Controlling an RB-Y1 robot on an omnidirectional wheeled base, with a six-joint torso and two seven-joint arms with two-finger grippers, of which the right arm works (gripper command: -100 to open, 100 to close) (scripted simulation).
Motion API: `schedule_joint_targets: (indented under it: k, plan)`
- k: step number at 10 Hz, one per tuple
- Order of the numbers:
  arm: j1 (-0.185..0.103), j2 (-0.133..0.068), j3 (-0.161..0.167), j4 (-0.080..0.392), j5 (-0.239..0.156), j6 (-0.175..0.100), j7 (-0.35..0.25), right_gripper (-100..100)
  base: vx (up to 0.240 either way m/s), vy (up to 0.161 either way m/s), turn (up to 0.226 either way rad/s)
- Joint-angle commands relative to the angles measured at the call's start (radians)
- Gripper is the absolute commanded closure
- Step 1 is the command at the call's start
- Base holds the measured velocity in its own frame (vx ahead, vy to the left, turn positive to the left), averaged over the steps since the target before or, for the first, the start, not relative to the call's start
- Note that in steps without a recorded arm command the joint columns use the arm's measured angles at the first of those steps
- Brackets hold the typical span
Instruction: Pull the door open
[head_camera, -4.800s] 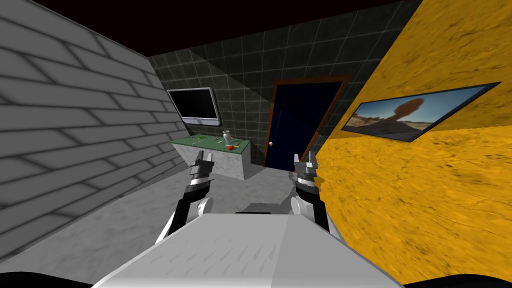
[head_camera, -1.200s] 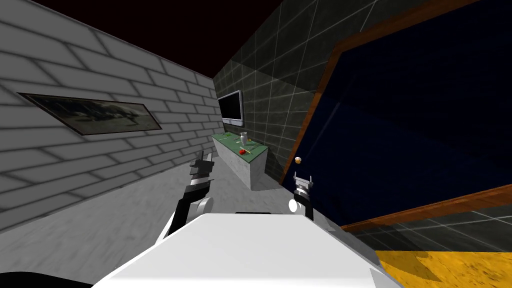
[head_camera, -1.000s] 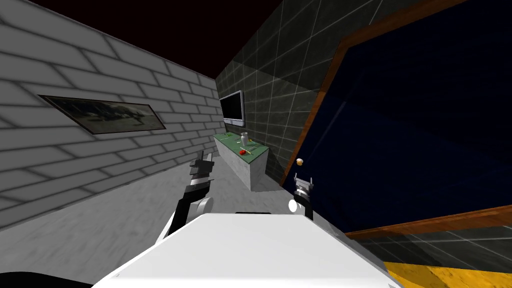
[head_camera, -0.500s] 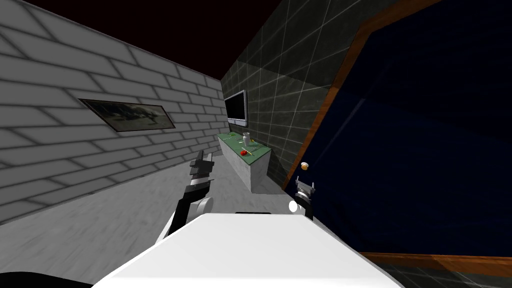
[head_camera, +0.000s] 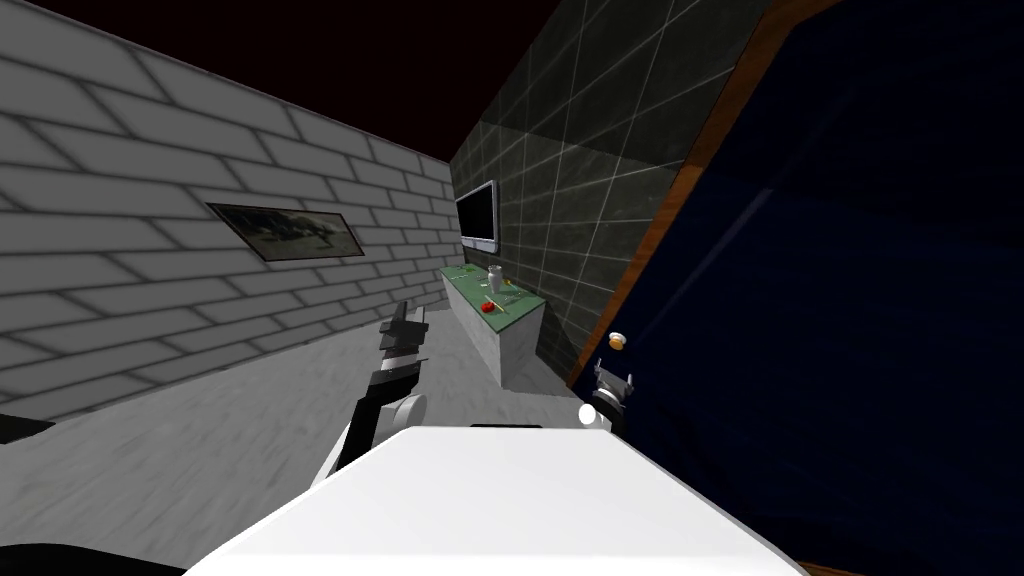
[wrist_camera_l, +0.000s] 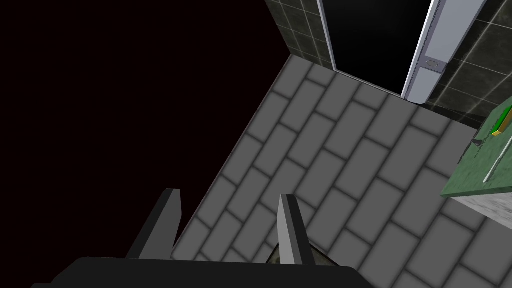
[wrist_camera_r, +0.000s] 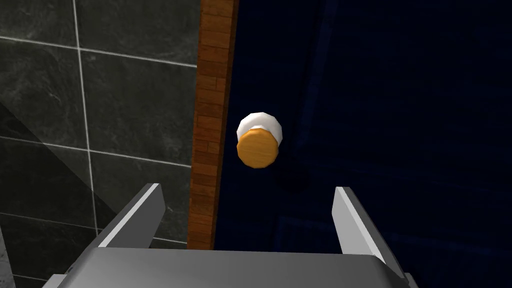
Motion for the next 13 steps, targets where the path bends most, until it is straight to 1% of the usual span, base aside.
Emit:
schedule_joint_targets:
  k: [1, 2, 3, 5, 8, 9, 10, 11, 13]
  plan:
    - [-0.007, 0.005, -0.006, 0.036, -0.035, -0.012, -0.031, -100, 0.063, -0.091, 0.188]
    - [-0.012, 0.005, -0.008, 0.053, -0.046, -0.017, -0.043, -100, 0.058, -0.121, 0.125]
    - [-0.021, 0.003, -0.012, 0.086, -0.066, -0.026, -0.065, -100, 0.079, -0.134, 0.122]
    - [-0.030, 0.002, -0.016, 0.117, -0.086, -0.035, -0.087, -100, 0.063, -0.094, 0.112]
    - [-0.052, 0.000, -0.024, 0.191, -0.133, -0.056, -0.138, -100, 0.055, -0.103, 0.130]
    - [-0.045, -0.001, -0.022, 0.175, -0.124, -0.051, -0.129, -100, 0.029, -0.060, 0.033]
    - [-0.055, -0.020, -0.012, 0.201, -0.119, -0.047, -0.159, -100, -0.004, 0.093, 0.035]
    - [-0.060, -0.030, -0.007, 0.214, -0.116, -0.045, -0.172, -100, 0.013, 0.161, 0.018]
    - [-0.073, -0.055, 0.008, 0.248, -0.108, -0.040, -0.208, -100, 0.026, 0.125, -0.026]
